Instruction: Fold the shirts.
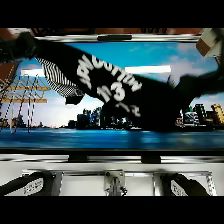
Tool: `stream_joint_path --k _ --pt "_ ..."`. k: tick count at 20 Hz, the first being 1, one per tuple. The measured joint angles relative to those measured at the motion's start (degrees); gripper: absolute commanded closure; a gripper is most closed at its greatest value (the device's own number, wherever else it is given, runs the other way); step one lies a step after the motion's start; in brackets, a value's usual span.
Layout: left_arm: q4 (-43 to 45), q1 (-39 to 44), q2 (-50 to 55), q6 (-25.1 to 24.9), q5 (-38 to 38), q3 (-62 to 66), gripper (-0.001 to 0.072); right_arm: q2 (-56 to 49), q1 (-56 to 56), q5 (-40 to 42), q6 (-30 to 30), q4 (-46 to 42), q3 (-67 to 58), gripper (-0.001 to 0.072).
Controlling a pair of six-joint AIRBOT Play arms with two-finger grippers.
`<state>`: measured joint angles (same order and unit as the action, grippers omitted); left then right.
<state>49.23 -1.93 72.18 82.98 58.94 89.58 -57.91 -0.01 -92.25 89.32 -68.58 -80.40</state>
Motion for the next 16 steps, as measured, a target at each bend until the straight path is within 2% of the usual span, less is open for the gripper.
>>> stream_joint_path --k 2,3,4,5,7,9,13,16 --pt "4.0 0.3 2.0 -0.3 8.5 -2.5 0.0656 5.9 -5.7 2.1 5.0 -1.7 15.7 0.065" --pt "6.3 0.7 2.4 -0.5 11.4 -4.5 0.0656 8.3 -8.3 4.1 7.6 -2.0 23.5 0.0569" --pt "8.8 1.3 2.5 -0.7 14.0 -7.0 0.0656 10.3 -10.8 6.4 10.3 -2.1 31.2 0.0297" --pt "10.9 1.7 2.5 -0.7 15.8 -9.7 0.0656 11.7 -12.4 8.8 12.0 -1.7 37.2 0.0131" --pt "13.8 2.4 1.7 -0.9 18.2 -15.6 0.0656 13.6 -14.8 12.8 13.5 -0.7 44.8 0.0126" --pt "15.8 2.7 0.7 -0.9 19.4 -20.2 0.0656 14.5 -15.5 15.4 13.5 -1.2 45.7 0.0126" --pt "18.0 3.0 -2.3 -1.1 20.5 -24.7 0.0656 13.3 -10.9 23.8 12.5 -4.6 35.5 0.0126" --pt "18.6 3.0 -4.4 -1.1 20.8 -25.7 0.0656 3.9 -6.1 30.5 7.1 -0.7 25.7 0.0126"
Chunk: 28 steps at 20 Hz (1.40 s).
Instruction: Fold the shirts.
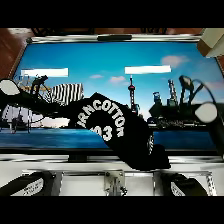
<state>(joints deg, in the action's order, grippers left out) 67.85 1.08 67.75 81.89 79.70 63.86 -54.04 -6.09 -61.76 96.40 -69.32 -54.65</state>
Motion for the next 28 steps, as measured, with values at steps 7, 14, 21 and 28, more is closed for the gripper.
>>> stream_joint_path --k 7,14,21,28 --pt "0.4 0.0 -4.3 1.1 0.4 -0.6 0.0656 -33.6 -3.2 0.7 -14.5 16.5 -14.7 0.0038" --pt "-0.5 0.0 -5.6 2.1 -0.5 -0.6 0.0656 -42.9 -9.0 0.9 -17.2 19.4 -18.2 0.063" --pt "-1.1 0.0 -5.7 2.1 -4.3 6.4 0.0655 -39.5 -7.3 2.7 -19.2 15.2 -29.5 0.0651" --pt "-9.1 0.1 -5.8 2.2 -33.9 42.9 0.0655 -26.3 -3.9 26.4 -24.8 13.2 -60.3 0.0651"
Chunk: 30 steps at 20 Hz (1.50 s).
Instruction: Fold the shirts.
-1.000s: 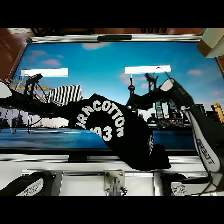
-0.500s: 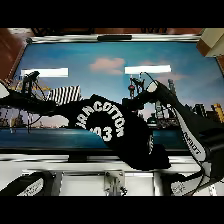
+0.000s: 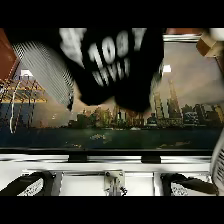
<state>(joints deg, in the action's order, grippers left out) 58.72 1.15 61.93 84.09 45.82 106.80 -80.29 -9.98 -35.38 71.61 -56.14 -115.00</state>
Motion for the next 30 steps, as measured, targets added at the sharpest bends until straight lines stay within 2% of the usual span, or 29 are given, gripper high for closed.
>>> stream_joint_path --k 2,3,5,7,8,10,16,17,18,19,22,25,30 --pt "-1.3 0.0 -0.8 -0.9 -5.2 7.2 0.0656 5.7 0.3 1.6 -1.4 -1.6 -2.6 0.0651" --pt "-1.3 0.0 -1.6 -1.3 -5.1 8.9 0.0656 8.4 0.4 0.5 -1.5 -3.1 -2.6 0.0651" --pt "0.3 0.0 -3.2 -1.8 -0.3 8.4 0.0657 13.2 0.5 -7.8 0.7 -7.2 0.1 0.0651" --pt "3.3 0.0 -4.1 -2.1 9.2 3.8 0.0657 15.5 0.3 -18.7 4.3 -11.2 5.7 0.0651" --pt "5.3 0.0 -4.1 -2.1 14.3 -0.5 0.0657 16.2 -0.3 -23.9 6.3 -13.3 10.5 0.0651" --pt "8.8 0.2 -4.5 -2.3 20.9 -11.7 0.0657 17.3 -2.4 -28.7 9.5 -16.4 21.7 0.0651" --pt "11.9 6.7 -5.5 -2.3 26.1 -49.6 0.0657 18.2 -12.4 -31.3 19.6 -22.9 58.6 0.0643" --pt "11.9 8.8 -6.2 -2.4 26.3 -53.9 0.0657 18.4 -13.9 -32.2 21.0 -23.4 62.4 0.0506" --pt "12.2 10.9 -6.6 -2.4 26.5 -57.2 0.0657 18.4 -15.6 -33.3 22.4 -23.7 65.6 0.0206" --pt "12.5 13.0 -7.4 -2.4 27.1 -59.4 0.0657 18.5 -17.0 -35.1 23.3 -23.6 67.8 0.0135" --pt "14.9 18.7 -9.8 -2.4 28.1 -63.3 0.0657 20.3 -19.1 -38.4 23.7 -20.9 70.1 0.0135" --pt "17.9 21.8 -12.0 -2.4 30.7 -64.8 0.0657 23.9 -18.0 -40.2 24.1 -18.8 66.2 0.0134" --pt "21.4 23.5 -15.1 -2.4 31.8 -65.5 0.0657 22.7 -11.2 -32.9 26.3 -16.8 56.6 0.0135"
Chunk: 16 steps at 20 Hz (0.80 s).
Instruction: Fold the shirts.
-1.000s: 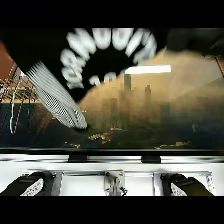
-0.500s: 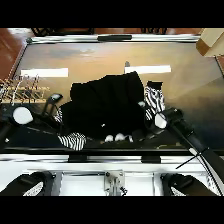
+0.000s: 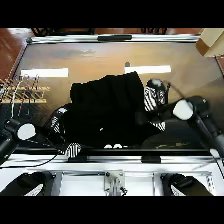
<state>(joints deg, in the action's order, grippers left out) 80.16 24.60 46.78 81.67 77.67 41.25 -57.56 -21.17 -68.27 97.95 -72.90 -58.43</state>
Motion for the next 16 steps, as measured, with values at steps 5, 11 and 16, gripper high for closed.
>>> stream_joint_path --k 5,11,16 --pt "0.8 0.3 -1.0 2.0 -2.5 -0.1 0.0656 -17.1 -0.6 3.8 -3.7 6.8 -6.5 0.0135" --pt "0.8 0.4 -1.8 4.6 -5.4 -0.1 0.0656 -35.1 -5.4 3.0 -3.8 8.7 -17.4 0.0135" --pt "0.2 0.4 -1.9 5.0 -10.8 -0.1 0.0656 -40.9 -6.4 0.1 -1.6 6.4 -23.6 0.0135"
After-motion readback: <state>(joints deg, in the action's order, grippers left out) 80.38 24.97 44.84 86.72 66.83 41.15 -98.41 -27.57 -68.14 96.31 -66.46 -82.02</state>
